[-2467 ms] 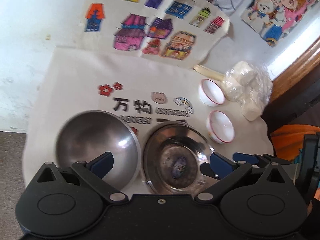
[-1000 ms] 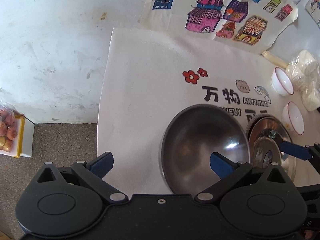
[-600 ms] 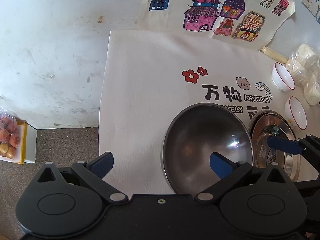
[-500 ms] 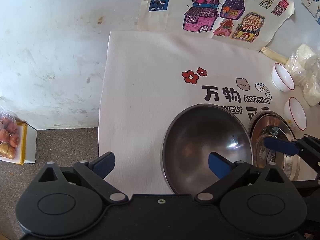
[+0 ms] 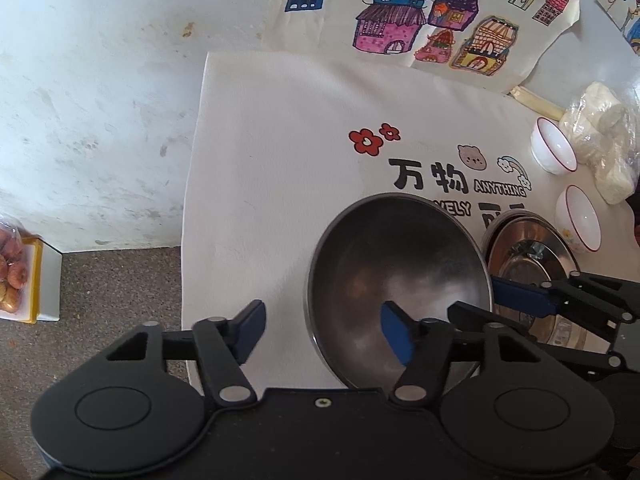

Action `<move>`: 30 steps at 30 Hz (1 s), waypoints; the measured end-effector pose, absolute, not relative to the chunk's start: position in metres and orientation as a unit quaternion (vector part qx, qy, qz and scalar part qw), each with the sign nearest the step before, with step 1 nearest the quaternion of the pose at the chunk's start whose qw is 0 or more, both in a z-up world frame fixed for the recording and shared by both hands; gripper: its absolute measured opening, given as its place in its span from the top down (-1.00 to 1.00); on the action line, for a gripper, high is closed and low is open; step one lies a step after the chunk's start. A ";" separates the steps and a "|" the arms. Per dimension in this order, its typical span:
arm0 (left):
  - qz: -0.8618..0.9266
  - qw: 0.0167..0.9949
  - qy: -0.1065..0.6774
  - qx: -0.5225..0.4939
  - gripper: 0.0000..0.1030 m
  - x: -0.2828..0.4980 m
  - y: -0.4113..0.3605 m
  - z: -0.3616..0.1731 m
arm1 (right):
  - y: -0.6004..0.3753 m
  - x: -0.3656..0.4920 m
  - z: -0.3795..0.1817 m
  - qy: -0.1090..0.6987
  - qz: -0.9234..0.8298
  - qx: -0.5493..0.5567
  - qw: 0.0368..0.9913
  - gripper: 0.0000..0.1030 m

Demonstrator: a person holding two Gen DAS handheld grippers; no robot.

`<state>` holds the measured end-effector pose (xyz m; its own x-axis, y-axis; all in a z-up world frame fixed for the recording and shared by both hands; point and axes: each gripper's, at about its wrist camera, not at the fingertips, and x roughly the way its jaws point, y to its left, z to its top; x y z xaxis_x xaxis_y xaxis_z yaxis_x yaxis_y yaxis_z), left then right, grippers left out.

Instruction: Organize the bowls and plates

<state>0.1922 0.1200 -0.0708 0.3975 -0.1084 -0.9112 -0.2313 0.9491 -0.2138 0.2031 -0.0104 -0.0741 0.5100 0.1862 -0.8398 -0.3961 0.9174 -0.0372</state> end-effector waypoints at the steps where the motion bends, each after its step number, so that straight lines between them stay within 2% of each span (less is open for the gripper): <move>1: 0.035 0.821 0.548 -0.156 -0.10 0.192 0.120 -0.071 | -0.010 0.203 -0.075 0.466 0.170 -0.113 0.861 0.37; 6: 0.026 0.816 0.553 -0.166 0.32 0.193 0.120 -0.075 | -0.009 0.204 -0.077 0.467 0.163 -0.112 0.862 0.41; 14: 0.036 0.809 0.560 -0.175 0.67 0.192 0.125 -0.081 | -0.006 0.206 -0.078 0.464 0.151 -0.113 0.866 0.55; 20: 0.038 0.808 0.558 -0.185 0.72 0.189 0.129 -0.082 | -0.007 0.207 -0.078 0.461 0.143 -0.113 0.868 0.76; 30: 0.038 0.812 0.543 -0.211 0.75 0.188 0.129 -0.066 | -0.011 0.201 -0.072 0.458 0.136 -0.098 0.873 0.77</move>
<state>0.1879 0.1294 -0.0658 0.4085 -0.1668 -0.8974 -0.2902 0.9085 -0.3009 0.2009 -0.0110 -0.0722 0.5441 0.1479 -0.8259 -0.3269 0.9439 -0.0463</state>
